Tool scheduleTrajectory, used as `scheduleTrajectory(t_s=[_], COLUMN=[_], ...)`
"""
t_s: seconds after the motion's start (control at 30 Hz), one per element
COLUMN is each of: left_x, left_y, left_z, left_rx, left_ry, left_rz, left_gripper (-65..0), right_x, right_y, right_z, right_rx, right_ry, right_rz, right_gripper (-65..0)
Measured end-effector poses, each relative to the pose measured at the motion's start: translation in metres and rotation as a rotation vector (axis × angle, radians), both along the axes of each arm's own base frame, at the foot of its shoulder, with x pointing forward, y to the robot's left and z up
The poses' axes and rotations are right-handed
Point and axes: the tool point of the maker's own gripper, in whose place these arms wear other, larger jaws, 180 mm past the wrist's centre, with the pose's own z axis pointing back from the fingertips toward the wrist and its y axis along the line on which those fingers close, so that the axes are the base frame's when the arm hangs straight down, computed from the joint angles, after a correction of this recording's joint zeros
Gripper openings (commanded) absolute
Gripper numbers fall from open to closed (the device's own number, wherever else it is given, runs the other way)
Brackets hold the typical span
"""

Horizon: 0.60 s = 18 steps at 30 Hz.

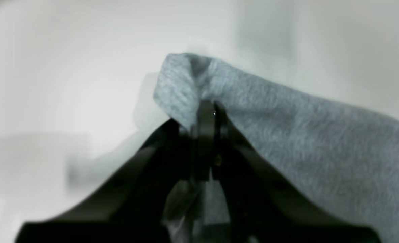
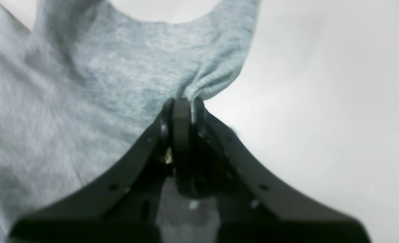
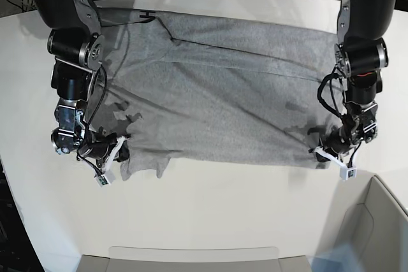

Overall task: Fold the T-shirt properly
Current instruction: 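Close both grippers on the hem corners of the shirt, then lift the hem with both grippers and fold it over toward the collar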

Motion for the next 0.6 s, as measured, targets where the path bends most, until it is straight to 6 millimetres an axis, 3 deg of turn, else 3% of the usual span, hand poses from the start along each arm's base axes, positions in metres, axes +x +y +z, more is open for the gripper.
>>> scheduleTrajectory(t_s=[0.2, 0.4, 0.6], left_x=[0.008, -0.013, -0.028], left_y=[0.002, 0.016, 0.019], left_z=[0.024, 0.039, 0.057], left_rx=[0.055, 0.097, 0.160], left_ry=[-0.047, -0.060, -0.077], left_rz=[-0.043, -0.041, -0.067], left_gripper=[-65.0, -65.0, -65.0], right_x=[0.010, 0.011, -0.013], right_y=[-0.008, -0.020, -0.020], right_z=[0.021, 0.039, 0.035], right_rx=[-0.061, -0.134, -0.205], right_ry=[-0.026, -0.045, -0.048], right_rz=[-0.004, -0.016, -0.011], right_gripper=[-65.0, -65.0, -65.0])
